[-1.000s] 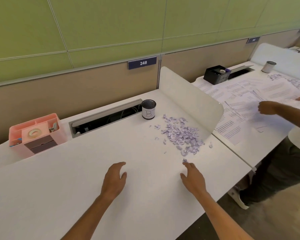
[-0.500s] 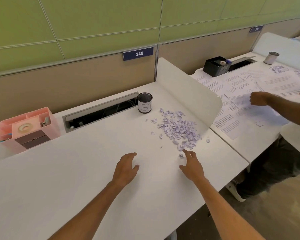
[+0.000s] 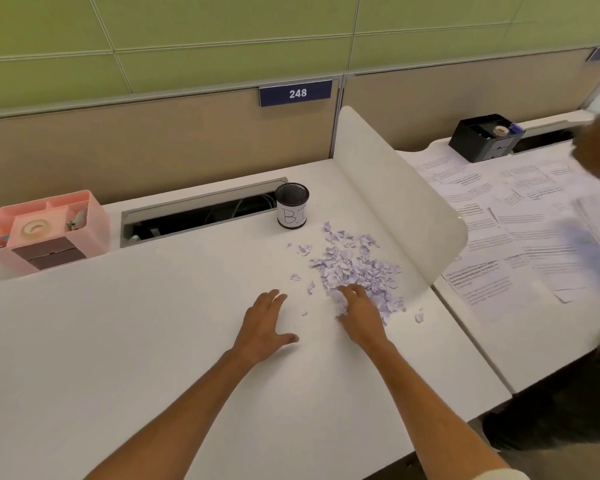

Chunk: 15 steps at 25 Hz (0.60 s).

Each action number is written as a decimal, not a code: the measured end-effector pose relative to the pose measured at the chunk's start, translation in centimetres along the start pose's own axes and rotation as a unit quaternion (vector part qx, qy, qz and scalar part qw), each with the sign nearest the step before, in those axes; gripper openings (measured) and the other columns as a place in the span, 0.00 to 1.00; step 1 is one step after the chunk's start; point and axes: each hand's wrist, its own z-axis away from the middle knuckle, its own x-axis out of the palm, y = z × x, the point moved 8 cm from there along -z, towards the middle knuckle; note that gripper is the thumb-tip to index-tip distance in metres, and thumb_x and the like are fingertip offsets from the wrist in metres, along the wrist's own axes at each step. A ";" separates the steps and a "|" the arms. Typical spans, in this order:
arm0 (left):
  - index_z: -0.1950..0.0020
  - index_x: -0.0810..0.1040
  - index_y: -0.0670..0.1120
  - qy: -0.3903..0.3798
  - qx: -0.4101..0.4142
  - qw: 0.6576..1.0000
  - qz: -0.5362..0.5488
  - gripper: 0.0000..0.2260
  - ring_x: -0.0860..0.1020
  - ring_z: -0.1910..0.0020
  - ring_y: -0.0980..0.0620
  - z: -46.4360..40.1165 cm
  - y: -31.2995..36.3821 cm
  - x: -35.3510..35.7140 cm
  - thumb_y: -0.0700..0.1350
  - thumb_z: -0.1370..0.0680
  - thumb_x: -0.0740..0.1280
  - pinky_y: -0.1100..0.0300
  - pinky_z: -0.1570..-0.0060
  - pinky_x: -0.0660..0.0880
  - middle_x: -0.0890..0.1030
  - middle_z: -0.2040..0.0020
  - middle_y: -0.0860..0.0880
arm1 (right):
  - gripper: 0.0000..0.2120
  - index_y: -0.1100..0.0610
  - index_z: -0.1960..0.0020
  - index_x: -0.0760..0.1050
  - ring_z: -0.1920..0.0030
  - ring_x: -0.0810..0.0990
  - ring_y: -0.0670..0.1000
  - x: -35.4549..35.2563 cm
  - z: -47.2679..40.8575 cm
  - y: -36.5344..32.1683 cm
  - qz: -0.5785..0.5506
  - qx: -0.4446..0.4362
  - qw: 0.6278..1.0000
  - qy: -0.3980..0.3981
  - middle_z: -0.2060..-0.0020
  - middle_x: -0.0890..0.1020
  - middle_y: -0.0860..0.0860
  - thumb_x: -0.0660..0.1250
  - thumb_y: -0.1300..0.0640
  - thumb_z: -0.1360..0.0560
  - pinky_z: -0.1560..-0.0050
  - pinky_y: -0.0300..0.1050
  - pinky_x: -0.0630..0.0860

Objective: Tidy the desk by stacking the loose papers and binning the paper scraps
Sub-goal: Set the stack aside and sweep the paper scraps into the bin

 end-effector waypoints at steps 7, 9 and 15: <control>0.20 0.45 0.47 -0.003 -0.073 0.990 -0.117 0.55 0.38 0.22 0.46 -3.4 -2.1 1.5 0.81 0.38 0.39 0.41 0.26 0.41 0.40 0.20 0.48 | 0.39 0.46 0.24 0.57 0.28 0.63 0.59 -2.3 -3.7 1.3 0.129 0.010 0.991 -0.011 0.23 0.55 0.52 0.73 0.46 0.30 0.43 0.56 0.77; 0.20 0.46 0.47 0.019 -0.085 0.989 -0.121 0.56 0.37 0.22 0.46 -4.1 -3.3 1.4 0.80 0.40 0.30 0.41 0.26 0.39 0.40 0.20 0.48 | 0.39 0.44 0.23 0.55 0.27 0.62 0.59 -1.5 -4.7 0.3 0.141 -0.015 0.989 -0.045 0.23 0.54 0.52 0.71 0.47 0.27 0.41 0.58 0.75; 0.20 0.52 0.45 0.055 -0.127 0.978 -0.156 0.47 0.42 0.21 0.45 -6.2 -7.3 0.0 0.72 0.30 0.29 0.38 0.26 0.43 0.46 0.20 0.47 | 0.28 0.46 0.25 0.61 0.33 0.70 0.59 0.4 -7.5 -3.2 0.197 -0.094 0.974 -0.057 0.26 0.63 0.54 0.66 0.53 0.22 0.45 0.53 0.77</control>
